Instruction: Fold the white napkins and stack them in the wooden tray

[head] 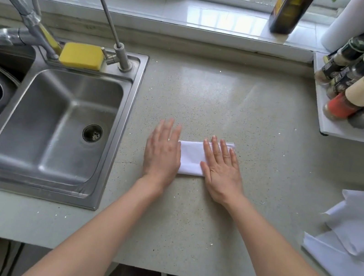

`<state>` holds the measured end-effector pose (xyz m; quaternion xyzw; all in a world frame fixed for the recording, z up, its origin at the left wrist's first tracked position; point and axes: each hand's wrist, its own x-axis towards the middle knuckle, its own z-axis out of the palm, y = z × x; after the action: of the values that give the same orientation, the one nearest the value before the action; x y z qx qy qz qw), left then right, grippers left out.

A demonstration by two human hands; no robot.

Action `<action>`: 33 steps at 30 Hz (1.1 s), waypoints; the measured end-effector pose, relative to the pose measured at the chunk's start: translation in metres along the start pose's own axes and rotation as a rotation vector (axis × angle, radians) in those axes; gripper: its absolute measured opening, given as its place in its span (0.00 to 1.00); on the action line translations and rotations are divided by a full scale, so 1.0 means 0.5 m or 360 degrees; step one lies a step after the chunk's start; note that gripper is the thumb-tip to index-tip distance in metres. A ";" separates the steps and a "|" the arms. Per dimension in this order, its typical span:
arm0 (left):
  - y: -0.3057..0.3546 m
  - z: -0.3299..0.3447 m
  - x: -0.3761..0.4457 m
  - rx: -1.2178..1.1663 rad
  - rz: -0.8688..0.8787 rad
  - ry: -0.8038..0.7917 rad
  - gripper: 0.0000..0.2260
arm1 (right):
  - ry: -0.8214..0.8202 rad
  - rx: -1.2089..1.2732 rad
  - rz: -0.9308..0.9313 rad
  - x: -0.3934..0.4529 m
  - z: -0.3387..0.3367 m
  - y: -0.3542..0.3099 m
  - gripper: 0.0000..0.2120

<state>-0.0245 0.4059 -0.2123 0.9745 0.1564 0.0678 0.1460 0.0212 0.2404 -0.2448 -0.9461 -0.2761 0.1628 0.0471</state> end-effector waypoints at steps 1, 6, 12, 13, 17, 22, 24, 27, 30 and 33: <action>0.010 0.008 -0.002 0.0047 0.0235 -0.0031 0.21 | -0.0003 -0.0004 -0.0002 0.000 -0.001 -0.001 0.31; 0.005 0.068 -0.040 0.0286 0.0332 -0.0690 0.25 | -0.0069 0.0002 -0.0129 -0.002 -0.002 0.027 0.33; -0.027 0.038 -0.052 0.0435 0.0046 -0.0692 0.25 | -0.0097 -0.0063 -0.0146 -0.005 -0.044 0.098 0.29; -0.023 0.030 -0.046 0.0450 0.0028 -0.0685 0.25 | -0.0103 -0.0116 -0.0161 0.000 -0.063 0.100 0.27; -0.001 -0.003 0.018 0.0277 -0.0136 -0.0457 0.11 | 0.0013 -0.0187 -0.0217 0.037 -0.121 0.065 0.15; 0.011 -0.011 0.055 0.0007 -0.0599 -0.0775 0.08 | -0.0314 0.0088 0.0144 0.075 -0.137 0.061 0.03; 0.007 -0.014 0.034 -0.0061 -0.0628 -0.0847 0.07 | -0.0413 0.0070 0.0180 0.068 -0.137 0.064 0.07; -0.025 -0.038 -0.018 -0.0426 -0.0730 -0.0699 0.04 | -0.0482 0.0413 0.0228 0.040 -0.139 0.042 0.12; -0.090 -0.105 -0.087 -0.0831 -0.0916 -0.0243 0.08 | -0.0459 0.1114 0.0187 -0.002 -0.171 -0.051 0.10; -0.189 -0.205 -0.180 -0.0954 -0.1034 0.0171 0.03 | -0.0482 0.1386 -0.0040 -0.040 -0.187 -0.213 0.05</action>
<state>-0.1543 0.4898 -0.1516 0.7845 0.4353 0.1111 0.4274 -0.0174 0.3195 -0.1322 -0.8003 -0.1973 0.3994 0.4013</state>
